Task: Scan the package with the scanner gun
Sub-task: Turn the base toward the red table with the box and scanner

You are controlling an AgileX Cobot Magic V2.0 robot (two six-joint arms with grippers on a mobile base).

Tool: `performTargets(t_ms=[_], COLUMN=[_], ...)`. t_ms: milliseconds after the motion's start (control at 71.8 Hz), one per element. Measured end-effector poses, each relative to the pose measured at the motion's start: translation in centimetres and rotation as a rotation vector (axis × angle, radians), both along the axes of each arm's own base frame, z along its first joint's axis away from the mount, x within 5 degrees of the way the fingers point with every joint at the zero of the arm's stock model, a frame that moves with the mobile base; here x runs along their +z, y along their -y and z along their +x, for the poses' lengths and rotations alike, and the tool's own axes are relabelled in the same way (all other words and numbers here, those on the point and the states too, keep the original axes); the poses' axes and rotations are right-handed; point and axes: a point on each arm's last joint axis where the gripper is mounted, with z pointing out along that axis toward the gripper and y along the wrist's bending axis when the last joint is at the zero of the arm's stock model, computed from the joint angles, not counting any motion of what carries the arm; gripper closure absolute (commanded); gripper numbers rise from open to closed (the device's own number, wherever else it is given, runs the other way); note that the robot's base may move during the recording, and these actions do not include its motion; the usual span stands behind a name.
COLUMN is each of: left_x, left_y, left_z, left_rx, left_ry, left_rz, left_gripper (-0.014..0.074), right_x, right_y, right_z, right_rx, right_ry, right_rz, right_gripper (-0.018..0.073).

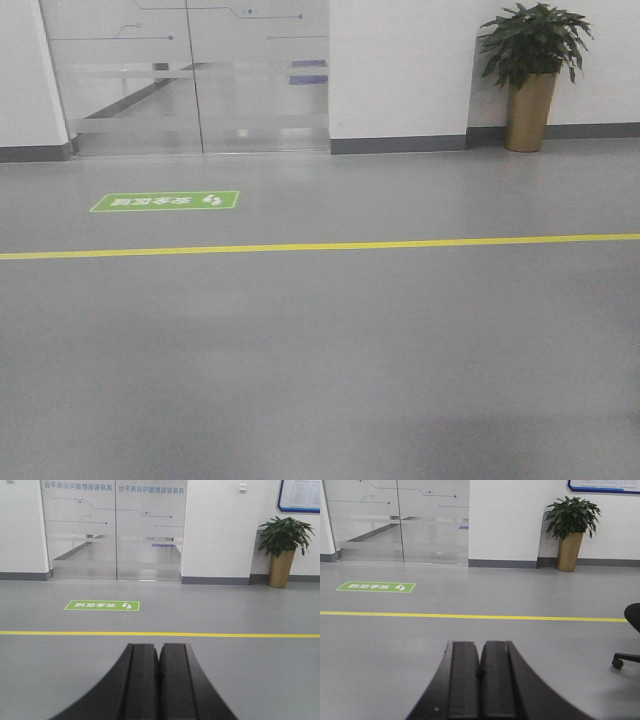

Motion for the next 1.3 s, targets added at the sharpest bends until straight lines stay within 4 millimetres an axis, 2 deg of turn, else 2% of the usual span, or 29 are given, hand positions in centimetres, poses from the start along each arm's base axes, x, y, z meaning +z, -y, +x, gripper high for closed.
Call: performTargets(t_ms=[1296], left_x=[0.00], left_y=[0.00], left_z=[0.00], left_rx=[0.000], left_ry=[0.000], left_rz=[0.000], left_gripper=[0.0707], right_x=[0.00], right_y=[-0.03], right_z=[0.00], right_rx=[0.006], right_ry=[0.000], right_rz=[0.000], right_gripper=[0.0727])
